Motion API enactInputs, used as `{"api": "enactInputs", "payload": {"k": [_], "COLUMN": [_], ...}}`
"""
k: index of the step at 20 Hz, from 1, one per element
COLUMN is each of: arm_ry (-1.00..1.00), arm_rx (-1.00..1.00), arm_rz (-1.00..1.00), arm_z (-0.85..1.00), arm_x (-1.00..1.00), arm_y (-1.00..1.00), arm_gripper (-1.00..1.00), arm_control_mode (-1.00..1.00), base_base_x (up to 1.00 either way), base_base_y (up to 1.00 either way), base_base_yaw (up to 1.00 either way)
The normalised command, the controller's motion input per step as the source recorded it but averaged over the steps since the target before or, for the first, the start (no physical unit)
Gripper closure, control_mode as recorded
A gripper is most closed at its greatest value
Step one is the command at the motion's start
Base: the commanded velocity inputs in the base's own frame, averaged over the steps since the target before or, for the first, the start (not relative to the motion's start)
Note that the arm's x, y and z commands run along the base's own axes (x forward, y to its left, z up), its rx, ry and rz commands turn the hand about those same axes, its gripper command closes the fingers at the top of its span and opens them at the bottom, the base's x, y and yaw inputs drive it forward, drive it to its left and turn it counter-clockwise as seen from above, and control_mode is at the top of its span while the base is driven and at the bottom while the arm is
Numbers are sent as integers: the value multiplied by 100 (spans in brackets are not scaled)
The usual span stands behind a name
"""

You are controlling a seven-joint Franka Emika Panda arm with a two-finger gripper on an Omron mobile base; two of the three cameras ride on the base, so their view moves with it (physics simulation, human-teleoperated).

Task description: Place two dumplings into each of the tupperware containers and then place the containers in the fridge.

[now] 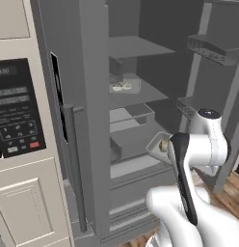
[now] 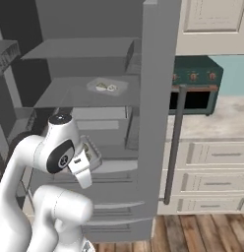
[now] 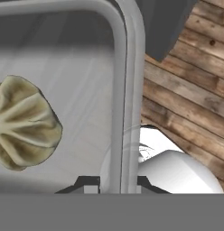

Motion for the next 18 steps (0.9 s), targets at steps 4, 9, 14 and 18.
{"api": "enactInputs", "payload": {"k": [4, 9, 14, 18], "arm_ry": [0, 0, 0, 0], "arm_rx": [0, 0, 0, 0], "arm_rz": [0, 0, 0, 0], "arm_z": [0, 0, 0, 0], "arm_x": [0, 0, 0, 0], "arm_y": [0, 0, 0, 0], "arm_gripper": [100, 100, 100, 100], "arm_control_mode": [100, 100, 100, 100], "base_base_x": [57, 50, 41, 22], "base_base_y": [0, -9, -9, -18], "base_base_yaw": [14, 16, 23, 25]}}
